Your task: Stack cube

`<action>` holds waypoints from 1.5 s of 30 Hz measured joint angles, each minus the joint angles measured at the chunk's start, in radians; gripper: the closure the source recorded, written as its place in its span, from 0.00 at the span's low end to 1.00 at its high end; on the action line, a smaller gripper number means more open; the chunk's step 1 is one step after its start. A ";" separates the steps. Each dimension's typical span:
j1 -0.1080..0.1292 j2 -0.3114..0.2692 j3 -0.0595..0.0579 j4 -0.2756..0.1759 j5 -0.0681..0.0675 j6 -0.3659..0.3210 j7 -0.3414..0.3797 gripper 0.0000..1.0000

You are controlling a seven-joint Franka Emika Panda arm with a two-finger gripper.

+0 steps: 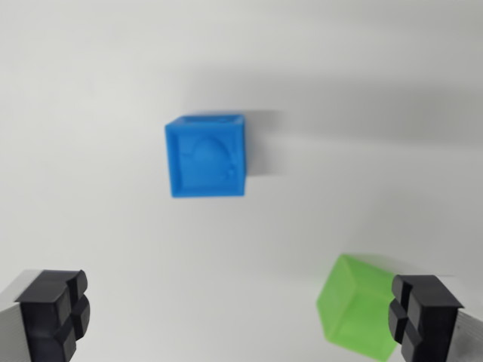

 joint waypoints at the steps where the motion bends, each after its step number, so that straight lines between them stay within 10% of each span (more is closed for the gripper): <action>1: 0.003 0.006 0.000 -0.002 -0.001 0.008 0.000 0.00; 45: 0.058 0.335 -0.013 -0.003 -0.022 0.320 0.005 0.00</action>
